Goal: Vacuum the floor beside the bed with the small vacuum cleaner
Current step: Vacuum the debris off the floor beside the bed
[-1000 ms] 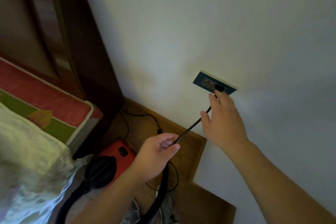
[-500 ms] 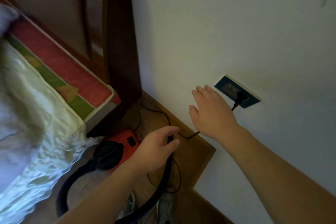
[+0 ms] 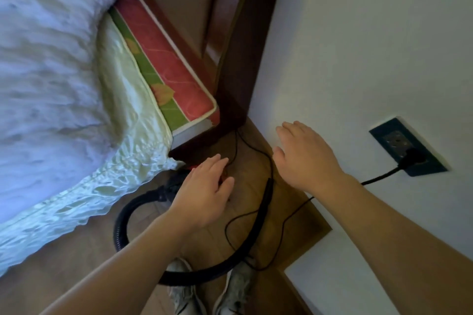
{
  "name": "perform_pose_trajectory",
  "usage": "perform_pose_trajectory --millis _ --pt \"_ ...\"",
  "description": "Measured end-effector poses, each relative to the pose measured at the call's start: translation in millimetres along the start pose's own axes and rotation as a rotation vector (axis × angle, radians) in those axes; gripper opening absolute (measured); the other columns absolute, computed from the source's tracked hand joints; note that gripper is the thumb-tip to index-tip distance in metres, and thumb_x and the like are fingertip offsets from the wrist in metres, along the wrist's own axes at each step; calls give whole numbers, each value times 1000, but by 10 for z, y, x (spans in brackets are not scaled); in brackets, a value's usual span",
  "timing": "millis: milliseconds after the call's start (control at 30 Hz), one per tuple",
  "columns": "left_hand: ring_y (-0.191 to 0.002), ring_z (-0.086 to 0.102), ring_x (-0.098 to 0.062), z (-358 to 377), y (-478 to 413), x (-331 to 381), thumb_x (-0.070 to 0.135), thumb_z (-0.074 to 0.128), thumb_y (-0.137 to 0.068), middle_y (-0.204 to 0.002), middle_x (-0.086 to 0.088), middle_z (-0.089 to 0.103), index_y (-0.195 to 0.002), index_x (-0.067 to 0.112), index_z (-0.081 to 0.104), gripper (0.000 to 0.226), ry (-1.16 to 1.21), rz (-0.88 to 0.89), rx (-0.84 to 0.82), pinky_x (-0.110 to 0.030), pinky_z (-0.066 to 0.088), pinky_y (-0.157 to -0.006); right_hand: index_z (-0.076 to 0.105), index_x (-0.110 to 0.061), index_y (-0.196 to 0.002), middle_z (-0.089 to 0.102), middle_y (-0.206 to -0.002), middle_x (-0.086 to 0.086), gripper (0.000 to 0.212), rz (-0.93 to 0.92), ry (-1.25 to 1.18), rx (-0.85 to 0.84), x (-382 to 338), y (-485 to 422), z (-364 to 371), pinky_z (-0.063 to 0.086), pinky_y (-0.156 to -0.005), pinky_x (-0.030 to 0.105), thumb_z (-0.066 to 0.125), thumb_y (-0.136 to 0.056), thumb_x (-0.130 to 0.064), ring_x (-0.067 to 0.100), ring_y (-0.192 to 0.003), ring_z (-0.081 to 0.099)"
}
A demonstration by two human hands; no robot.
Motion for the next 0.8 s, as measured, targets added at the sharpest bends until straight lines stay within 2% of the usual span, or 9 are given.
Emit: perform_pose_trajectory --millis 100,300,500,800 --pt "-156 10 -12 -78 102 -248 43 37 -107 -169 8 16 -160 28 24 57 -59 -35 37 -41 13 -127 42 -10 -145 46 -148 9 50 -56 14 -8 -262 -100 130 31 -116 41 37 -101 -33 26 -137 38" --pt "-156 7 -14 -168 277 -891 43 34 -106 -170 6 13 -161 27 19 59 -90 -89 71 -40 9 -128 28 -15 -155 31 -160 4 57 -125 42 -60 -791 -205 429 24 -121 40 36 -103 -36 24 -149 24" --pt "-157 5 -15 -281 525 -1462 44 31 -106 -170 4 12 -161 25 19 60 -131 -167 101 -40 6 -128 25 -15 -156 27 -162 4 57 -177 75 -106 -1291 -265 642 18 -122 40 35 -104 -35 24 -151 19" --pt "-158 1 -19 -668 932 -2386 43 31 -107 -171 0 9 -162 25 17 60 -115 -337 188 -40 3 -127 24 -14 -157 26 -163 4 59 -306 169 -148 -2154 -486 874 17 -123 40 35 -103 -36 23 -151 18"
Point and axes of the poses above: each hand's wrist, its own y-axis away from the middle knuckle, its own z-axis out of the palm, x = y × z, the point moved 4 cm from there along -y, towards the middle knuckle
